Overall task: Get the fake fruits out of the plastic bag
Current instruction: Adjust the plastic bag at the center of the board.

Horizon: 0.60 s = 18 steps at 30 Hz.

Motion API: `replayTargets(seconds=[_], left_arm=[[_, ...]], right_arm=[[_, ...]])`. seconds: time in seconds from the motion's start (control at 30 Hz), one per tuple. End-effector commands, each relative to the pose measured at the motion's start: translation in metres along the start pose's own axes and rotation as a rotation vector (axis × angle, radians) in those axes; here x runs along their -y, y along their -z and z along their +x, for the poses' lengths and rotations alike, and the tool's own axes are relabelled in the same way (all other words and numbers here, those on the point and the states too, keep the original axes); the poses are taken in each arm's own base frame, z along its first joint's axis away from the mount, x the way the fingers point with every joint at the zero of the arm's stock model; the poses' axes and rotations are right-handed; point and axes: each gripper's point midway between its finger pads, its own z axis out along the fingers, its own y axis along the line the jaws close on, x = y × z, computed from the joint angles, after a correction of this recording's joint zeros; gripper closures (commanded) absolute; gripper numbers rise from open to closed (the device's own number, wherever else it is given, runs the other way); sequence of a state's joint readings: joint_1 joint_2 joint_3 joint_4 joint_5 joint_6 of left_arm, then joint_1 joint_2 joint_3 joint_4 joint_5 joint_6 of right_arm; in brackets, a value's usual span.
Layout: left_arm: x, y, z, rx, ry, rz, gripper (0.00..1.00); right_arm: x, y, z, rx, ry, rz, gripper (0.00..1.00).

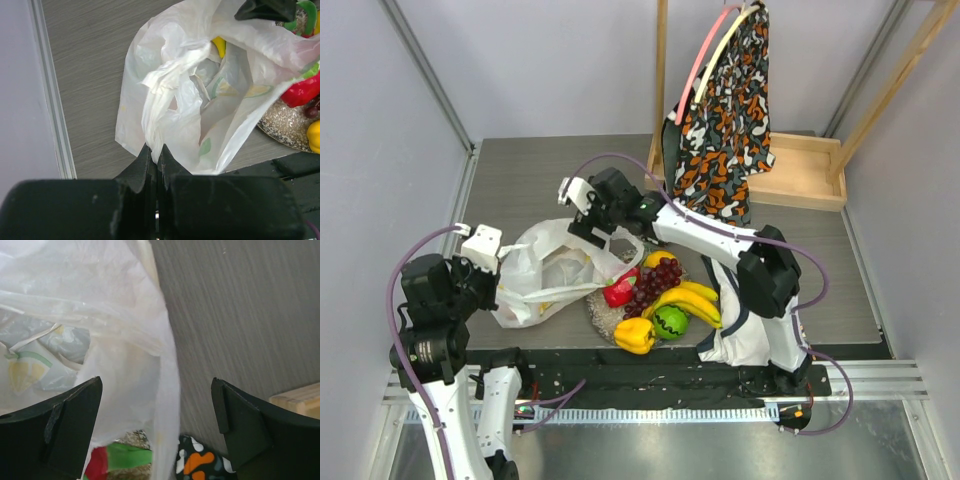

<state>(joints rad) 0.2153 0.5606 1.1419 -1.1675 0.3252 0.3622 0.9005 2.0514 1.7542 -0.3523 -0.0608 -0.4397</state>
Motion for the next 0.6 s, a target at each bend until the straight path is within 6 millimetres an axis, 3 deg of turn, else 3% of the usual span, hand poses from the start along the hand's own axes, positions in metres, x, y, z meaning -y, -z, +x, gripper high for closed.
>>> replayTargets(seconds=[0.0, 0.13, 0.17, 0.2, 0.43, 0.47, 0.5, 0.57], left_arm=[[-0.002, -0.002, -0.008, 0.031, -0.030, 0.003, 1.00], [-0.002, -0.005, -0.009, 0.031, -0.027, 0.015, 1.00], [-0.002, -0.006, -0.010, 0.032, -0.027, 0.016, 1.00], [-0.003, -0.007, -0.011, 0.033, -0.032, 0.015, 1.00], [-0.013, -0.018, -0.026, 0.056, -0.056, 0.007, 1.00], [-0.014, -0.020, -0.028, 0.061, -0.057, 0.011, 1.00], [-0.016, -0.026, -0.030, 0.056, -0.059, 0.018, 1.00], [-0.021, -0.034, -0.041, 0.082, -0.062, 0.025, 1.00]], right_arm=[[0.030, 0.054, -0.053, 0.128, 0.056, 0.094, 0.02], [0.032, 0.035, -0.022, 0.026, 0.026, 0.065, 0.00], [0.028, 0.023, 0.006, -0.061, -0.011, 0.024, 0.00], [0.031, 0.021, 0.006, -0.067, -0.039, 0.016, 0.00], [0.026, -0.007, 0.062, -0.217, -0.120, -0.043, 0.04], [0.025, -0.008, 0.068, -0.240, -0.164, -0.065, 0.08], [0.039, -0.015, 0.072, -0.236, -0.198, -0.050, 0.23], [0.050, -0.019, 0.065, -0.189, -0.239, -0.076, 0.43]])
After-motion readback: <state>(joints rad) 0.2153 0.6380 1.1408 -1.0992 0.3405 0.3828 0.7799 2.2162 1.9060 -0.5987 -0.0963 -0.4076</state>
